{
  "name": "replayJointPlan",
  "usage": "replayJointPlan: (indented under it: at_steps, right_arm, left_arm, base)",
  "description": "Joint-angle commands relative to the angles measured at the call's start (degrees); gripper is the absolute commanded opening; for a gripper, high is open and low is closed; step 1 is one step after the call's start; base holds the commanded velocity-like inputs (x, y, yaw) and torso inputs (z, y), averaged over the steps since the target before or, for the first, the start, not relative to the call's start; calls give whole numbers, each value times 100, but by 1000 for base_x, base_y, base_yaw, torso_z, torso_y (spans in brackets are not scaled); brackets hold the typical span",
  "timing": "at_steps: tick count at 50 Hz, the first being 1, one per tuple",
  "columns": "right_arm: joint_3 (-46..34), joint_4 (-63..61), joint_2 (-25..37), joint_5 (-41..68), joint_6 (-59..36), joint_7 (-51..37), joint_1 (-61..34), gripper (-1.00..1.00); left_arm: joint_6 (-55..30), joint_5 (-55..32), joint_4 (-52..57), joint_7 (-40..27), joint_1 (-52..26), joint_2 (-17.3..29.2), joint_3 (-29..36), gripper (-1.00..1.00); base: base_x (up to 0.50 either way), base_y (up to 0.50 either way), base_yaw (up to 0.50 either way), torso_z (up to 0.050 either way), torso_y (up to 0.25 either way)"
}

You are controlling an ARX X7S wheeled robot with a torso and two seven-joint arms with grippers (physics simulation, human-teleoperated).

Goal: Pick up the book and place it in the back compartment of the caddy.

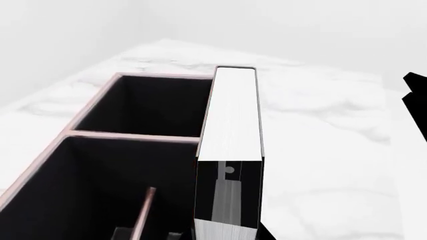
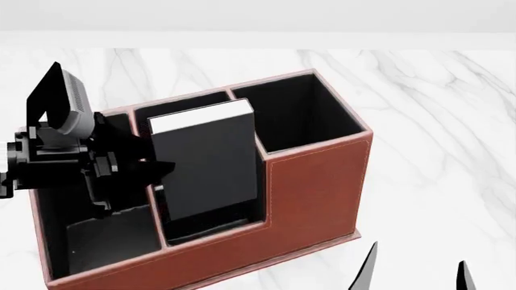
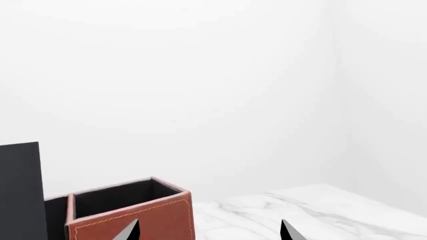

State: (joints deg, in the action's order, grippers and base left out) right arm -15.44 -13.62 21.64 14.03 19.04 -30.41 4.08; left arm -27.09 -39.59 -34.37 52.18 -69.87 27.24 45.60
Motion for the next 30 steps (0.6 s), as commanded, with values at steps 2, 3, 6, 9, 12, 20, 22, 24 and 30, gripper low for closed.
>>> replayJointPlan:
  at_steps: [2, 3, 6, 9, 12, 20, 22, 24, 30]
  right_arm:
    - [-12, 15, 9, 10, 4, -7, -5, 100]
    - [-13, 18, 9, 13, 4, -7, -6, 100]
    - [-14, 10, 13, 14, 3, -14, -1, 100]
    - [-21, 12, 15, 12, 4, -14, 0, 100]
    - [-18, 0, 22, 15, 0, -21, 7, 100]
    - [-27, 40, 18, 24, 5, -20, -19, 100]
    - [-29, 20, 23, 23, 3, -24, -8, 100]
    - [-29, 24, 24, 24, 5, -26, -11, 100]
    - [-35, 28, 27, 25, 0, -32, -21, 100]
  left_arm:
    - [25, -161, 53, -15, -105, -62, -199, -100]
    - [23, -156, 63, -23, -106, -59, -196, -100]
    - [2, -149, 139, -81, -92, -29, -192, -100]
    - [4, -145, 155, -115, -70, -21, -193, -100]
    - [50, -106, 12, -78, -95, -75, -171, -100]
    - [96, 96, -68, -216, -114, -105, -50, -100]
    - [104, 113, -87, -218, -119, -110, -38, -100]
    - [117, 151, -107, -239, -123, -119, -15, -100]
    - [128, 186, -101, -300, -105, -117, 1, -100]
  base:
    - [0, 0, 0, 0, 5]
    - [0, 0, 0, 0, 0]
    - [0, 0, 0, 0, 0]
    - [0, 0, 0, 0, 0]
    - [0, 0, 0, 0, 3]
    - [0, 0, 0, 0, 1]
    - [0, 0, 0, 0, 0]
    - [0, 0, 0, 0, 0]
    - [0, 0, 0, 2, 2]
